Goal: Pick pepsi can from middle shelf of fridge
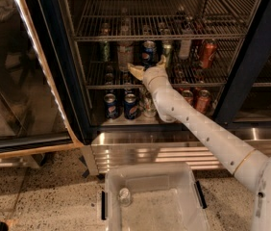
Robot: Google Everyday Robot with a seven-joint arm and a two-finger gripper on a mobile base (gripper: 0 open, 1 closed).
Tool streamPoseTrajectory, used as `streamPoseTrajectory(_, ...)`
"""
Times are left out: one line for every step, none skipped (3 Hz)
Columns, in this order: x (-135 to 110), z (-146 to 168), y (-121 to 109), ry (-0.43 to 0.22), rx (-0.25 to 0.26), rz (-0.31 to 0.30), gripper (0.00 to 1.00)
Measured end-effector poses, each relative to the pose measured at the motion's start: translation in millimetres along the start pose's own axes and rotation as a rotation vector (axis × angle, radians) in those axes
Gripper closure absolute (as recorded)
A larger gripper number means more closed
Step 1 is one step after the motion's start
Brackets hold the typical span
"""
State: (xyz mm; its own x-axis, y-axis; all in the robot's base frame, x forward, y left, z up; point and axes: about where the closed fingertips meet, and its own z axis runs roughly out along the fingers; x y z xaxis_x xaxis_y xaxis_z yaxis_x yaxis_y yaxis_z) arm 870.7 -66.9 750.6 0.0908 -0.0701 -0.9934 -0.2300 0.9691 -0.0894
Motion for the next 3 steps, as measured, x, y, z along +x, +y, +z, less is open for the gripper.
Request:
streamPoseTrajectory(3.1, 6.3, -2.8, -0.017, 0.034, 0.019, 0.21)
streamPoseTrajectory(3.8, 8.2, -7.9, -0.030, 0.067, 0.029, 0.20)
streamPoseTrajectory(-1.1, 15.0, -17.1, -0.059, 0.101, 0.030, 0.21)
